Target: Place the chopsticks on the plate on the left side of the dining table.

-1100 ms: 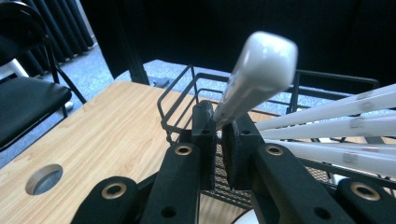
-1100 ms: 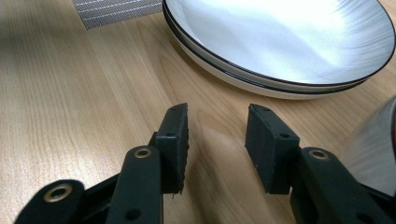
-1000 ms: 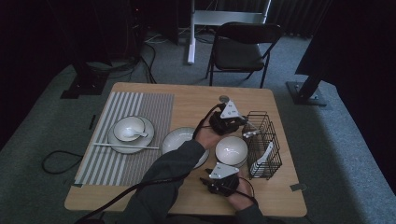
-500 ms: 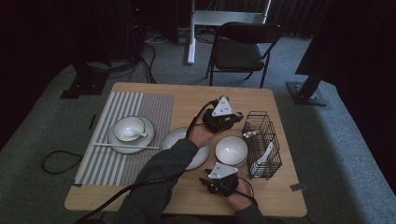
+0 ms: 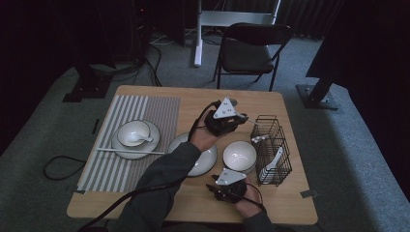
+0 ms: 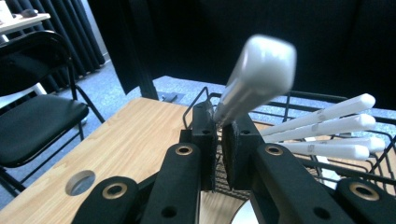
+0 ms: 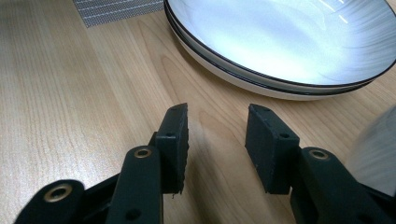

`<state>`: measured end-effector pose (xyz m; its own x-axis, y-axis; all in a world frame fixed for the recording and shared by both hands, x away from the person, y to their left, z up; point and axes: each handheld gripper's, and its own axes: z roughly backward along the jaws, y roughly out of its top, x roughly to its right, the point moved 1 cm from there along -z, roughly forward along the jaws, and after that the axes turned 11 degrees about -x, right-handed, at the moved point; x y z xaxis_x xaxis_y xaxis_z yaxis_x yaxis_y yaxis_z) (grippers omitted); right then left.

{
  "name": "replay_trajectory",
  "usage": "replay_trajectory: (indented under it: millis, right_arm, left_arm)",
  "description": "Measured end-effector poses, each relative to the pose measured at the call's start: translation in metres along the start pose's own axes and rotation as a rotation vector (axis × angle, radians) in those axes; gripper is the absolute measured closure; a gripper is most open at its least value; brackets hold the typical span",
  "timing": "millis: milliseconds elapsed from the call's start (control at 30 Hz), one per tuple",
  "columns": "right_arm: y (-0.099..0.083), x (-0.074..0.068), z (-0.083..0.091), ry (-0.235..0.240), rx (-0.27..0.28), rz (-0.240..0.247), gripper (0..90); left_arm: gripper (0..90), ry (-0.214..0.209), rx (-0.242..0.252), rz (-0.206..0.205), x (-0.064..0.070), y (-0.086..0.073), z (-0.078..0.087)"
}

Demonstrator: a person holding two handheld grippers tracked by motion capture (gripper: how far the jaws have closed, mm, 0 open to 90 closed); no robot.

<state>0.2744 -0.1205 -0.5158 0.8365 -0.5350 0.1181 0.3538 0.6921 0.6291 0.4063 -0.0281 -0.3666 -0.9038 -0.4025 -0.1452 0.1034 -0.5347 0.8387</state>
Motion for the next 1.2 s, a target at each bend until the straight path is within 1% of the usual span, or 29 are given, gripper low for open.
replay_trajectory:
  millis: [100,267,433,567,833,1000,1200]
  right_arm:
    - [0.000,0.000,0.000,-0.001,-0.001,-0.002,58.7]
    - [0.000,0.000,-0.001,-0.001,-0.005,0.001,58.7]
    - [0.000,0.000,0.000,-0.002,-0.001,0.000,58.7]
    - [0.000,0.000,0.000,-0.002,-0.002,0.001,58.5]
    - [0.001,-0.001,-0.001,-0.005,-0.004,0.006,58.3]
    - [0.001,0.000,-0.001,-0.006,-0.005,0.006,58.2]
    - [0.003,0.000,0.001,-0.014,0.000,0.008,58.2]
  left_arm:
    - [84.9,-0.002,0.009,0.013,-0.003,-0.001,0.004]
    - [84.9,0.009,0.016,0.002,-0.004,-0.001,0.012]
    - [84.9,0.008,0.031,-0.001,-0.005,-0.001,0.021]
    - [84.9,0.000,0.049,0.001,-0.006,-0.003,0.031]
    - [85.0,0.000,0.074,0.032,-0.016,-0.015,0.046]
    - [85.0,0.016,0.065,0.045,-0.020,-0.024,0.053]
    - [85.0,0.028,0.045,0.055,-0.022,-0.035,0.058]
